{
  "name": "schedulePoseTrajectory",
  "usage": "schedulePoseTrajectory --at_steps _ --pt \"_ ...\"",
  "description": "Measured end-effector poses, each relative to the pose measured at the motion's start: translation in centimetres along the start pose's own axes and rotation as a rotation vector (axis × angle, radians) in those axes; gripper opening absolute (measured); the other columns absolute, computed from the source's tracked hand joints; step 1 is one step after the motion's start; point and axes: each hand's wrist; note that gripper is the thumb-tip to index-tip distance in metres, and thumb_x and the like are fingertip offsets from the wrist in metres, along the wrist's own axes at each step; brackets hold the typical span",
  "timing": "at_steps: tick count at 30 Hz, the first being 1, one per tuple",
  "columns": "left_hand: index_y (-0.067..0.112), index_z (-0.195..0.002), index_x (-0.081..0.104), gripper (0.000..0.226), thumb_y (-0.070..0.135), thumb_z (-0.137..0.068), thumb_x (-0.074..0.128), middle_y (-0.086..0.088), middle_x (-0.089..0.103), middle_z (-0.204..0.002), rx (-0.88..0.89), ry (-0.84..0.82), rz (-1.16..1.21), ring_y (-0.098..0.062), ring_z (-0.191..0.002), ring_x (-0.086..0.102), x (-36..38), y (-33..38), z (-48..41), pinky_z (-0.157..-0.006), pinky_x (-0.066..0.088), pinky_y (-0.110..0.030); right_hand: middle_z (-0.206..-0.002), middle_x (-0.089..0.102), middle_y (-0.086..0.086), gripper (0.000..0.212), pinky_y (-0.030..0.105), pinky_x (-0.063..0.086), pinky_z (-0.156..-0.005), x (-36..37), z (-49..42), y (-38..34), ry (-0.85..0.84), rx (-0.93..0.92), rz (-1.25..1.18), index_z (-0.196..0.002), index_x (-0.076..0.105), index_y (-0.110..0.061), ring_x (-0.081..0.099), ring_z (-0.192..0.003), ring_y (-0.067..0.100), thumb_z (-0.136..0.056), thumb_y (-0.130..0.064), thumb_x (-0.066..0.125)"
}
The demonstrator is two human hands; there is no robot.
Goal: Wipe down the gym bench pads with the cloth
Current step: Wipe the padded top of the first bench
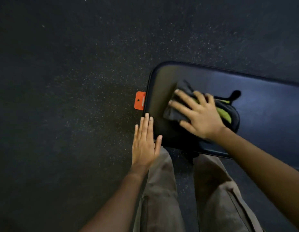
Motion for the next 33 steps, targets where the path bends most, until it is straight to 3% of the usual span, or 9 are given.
schedulePoseTrajectory --at_steps 4,6,8,10,13,19,23,27,33 --pt "0.004 -0.146 0.018 0.062 0.036 -0.096 0.037 -0.013 0.017 -0.155 -0.008 -0.006 0.035 -0.018 -0.144 0.007 -0.1 -0.4 0.0 -0.118 0.002 -0.032 -0.157 0.026 0.009 0.064 0.060 0.030 -0.098 -1.6 -8.1 -1.4 0.007 0.419 -0.070 -0.149 0.030 -0.027 0.033 -0.130 0.047 -0.090 -0.050 0.041" --pt "0.004 -0.146 0.018 0.063 0.037 -0.097 0.036 -0.013 0.016 -0.155 -0.020 -0.009 0.049 -0.017 -0.144 0.006 -0.1 -0.5 0.1 -0.118 0.000 -0.030 -0.158 0.022 0.009 0.068 0.058 0.027 -0.102 -2.1 -12.2 -2.9 -0.057 0.325 -0.034 -0.151 0.023 -0.027 0.030 -0.133 0.045 -0.090 -0.051 0.042" --pt "0.003 -0.146 0.019 0.062 0.038 -0.097 0.035 -0.016 0.019 -0.154 -0.020 -0.021 0.050 -0.019 -0.143 0.008 0.0 -0.4 0.0 -0.118 -0.001 -0.031 -0.156 0.026 0.011 0.068 0.056 0.028 -0.103 -2.0 -14.1 -4.5 -0.120 0.034 0.081 -0.150 0.025 -0.027 0.035 -0.131 0.043 -0.090 -0.057 0.033" --pt "0.001 -0.144 0.024 0.061 0.038 -0.096 0.037 -0.020 0.028 -0.150 -0.027 -0.032 0.038 -0.023 -0.142 0.015 0.0 -0.4 -0.1 -0.118 0.001 -0.032 -0.151 0.036 0.013 0.067 0.056 0.029 -0.104 -1.2 -13.6 -5.9 -0.191 -0.211 0.156 -0.144 0.038 -0.028 0.040 -0.129 0.042 -0.089 -0.061 0.017" --pt "0.001 -0.144 0.025 0.061 0.037 -0.097 0.038 -0.019 0.029 -0.150 -0.035 -0.030 0.048 -0.021 -0.142 0.014 0.0 -0.5 0.1 -0.118 0.001 -0.031 -0.137 0.054 0.012 0.064 0.055 0.033 -0.100 -0.9 -12.6 -5.4 -0.224 -0.356 0.139 -0.128 0.058 -0.025 0.049 -0.121 0.041 -0.092 -0.058 0.019" --pt "0.004 -0.147 0.016 0.064 0.036 -0.096 0.039 -0.012 0.013 -0.155 -0.021 -0.043 0.081 -0.019 -0.144 0.007 -0.1 -0.3 -0.2 -0.118 0.001 -0.032 -0.131 0.055 0.012 0.059 0.059 0.025 -0.105 -1.7 -16.2 -5.0 -0.277 -0.022 0.189 -0.126 0.059 -0.020 0.045 -0.121 0.038 -0.092 -0.058 0.031" --pt "-0.002 -0.141 0.031 0.060 0.035 -0.095 0.039 -0.021 0.037 -0.146 -0.038 -0.046 0.056 -0.025 -0.139 0.024 -0.2 -0.2 -0.2 -0.118 0.004 -0.033 -0.128 0.057 0.009 0.058 0.059 0.031 -0.102 -1.2 -12.5 -7.0 -0.298 -0.239 0.194 -0.123 0.062 -0.021 0.046 -0.123 0.039 -0.089 -0.057 0.032" --pt "0.000 -0.144 0.027 0.060 0.033 -0.096 0.038 -0.017 0.025 -0.152 -0.006 -0.029 0.097 -0.022 -0.143 0.013 -0.6 0.0 -0.8 -0.119 0.001 -0.031 -0.106 0.065 0.010 0.060 0.057 0.039 -0.093 -1.1 -14.1 -5.0 -0.240 -0.209 0.136 -0.106 0.069 -0.016 0.057 -0.101 0.036 -0.081 -0.058 0.035" --pt "0.001 -0.145 0.024 0.059 0.033 -0.097 0.036 -0.017 0.023 -0.153 0.061 -0.036 0.074 -0.020 -0.143 0.010 -1.0 1.6 -4.9 -0.118 0.003 -0.031 -0.129 0.054 0.011 0.060 0.053 0.032 -0.096 -2.1 -17.1 -1.5 -0.184 0.111 0.052 -0.128 0.055 -0.019 0.047 -0.116 0.038 -0.087 -0.060 0.042"
Point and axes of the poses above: each hand's wrist, its own z-axis away from the middle knuckle, its own x-axis out of the palm, y = z × x
